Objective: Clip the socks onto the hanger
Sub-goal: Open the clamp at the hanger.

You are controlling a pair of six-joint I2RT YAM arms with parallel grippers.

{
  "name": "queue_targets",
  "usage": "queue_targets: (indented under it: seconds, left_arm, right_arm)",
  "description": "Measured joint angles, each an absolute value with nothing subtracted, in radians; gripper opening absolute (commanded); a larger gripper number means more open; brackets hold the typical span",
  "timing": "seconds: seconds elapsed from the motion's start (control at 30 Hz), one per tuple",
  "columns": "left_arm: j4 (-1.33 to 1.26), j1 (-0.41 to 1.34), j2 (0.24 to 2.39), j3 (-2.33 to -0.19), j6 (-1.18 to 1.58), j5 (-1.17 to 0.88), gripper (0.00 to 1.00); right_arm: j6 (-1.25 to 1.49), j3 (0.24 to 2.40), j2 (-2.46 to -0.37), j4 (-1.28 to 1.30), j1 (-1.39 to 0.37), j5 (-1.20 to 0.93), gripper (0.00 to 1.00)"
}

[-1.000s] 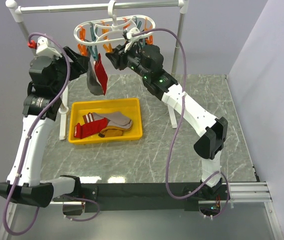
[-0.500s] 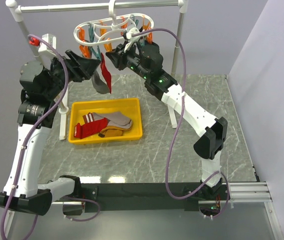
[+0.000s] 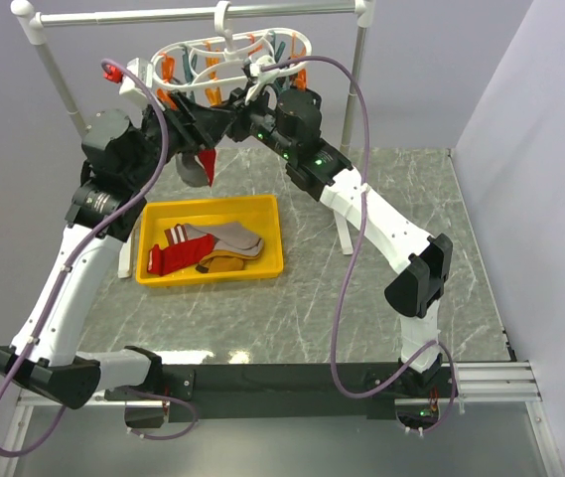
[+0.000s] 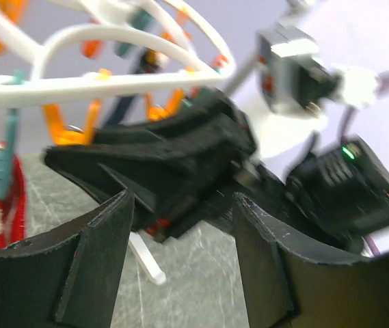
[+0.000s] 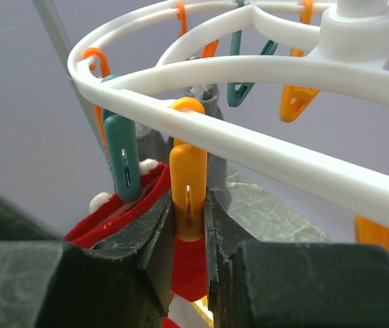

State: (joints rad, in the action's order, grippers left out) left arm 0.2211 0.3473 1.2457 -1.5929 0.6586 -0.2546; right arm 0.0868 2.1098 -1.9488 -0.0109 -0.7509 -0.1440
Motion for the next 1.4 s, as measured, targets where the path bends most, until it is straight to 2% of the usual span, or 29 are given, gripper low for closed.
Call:
queue_targets:
  seconds: [0.27,0.73,1.4]
  left_arm:
    - [0.199,0.348,1.255,-1.593,0.682,-0.073,0.63]
    - [0.192,0.348,1.334,-1.622,0.692,0.044,0.63]
    - [0.162,0.352,1.378,-1.646,0.66,0.022,0.63]
  right_arm:
    - [0.089,2.109,-1.949,-0.007,-0.755,-0.144,0.15]
    - [0.089,2.105,-1.944,-0.022,-0.755,-0.198,0.14]
    - [0.141,2.056,-1.895,-0.051,-0.712,-0.38,0.13]
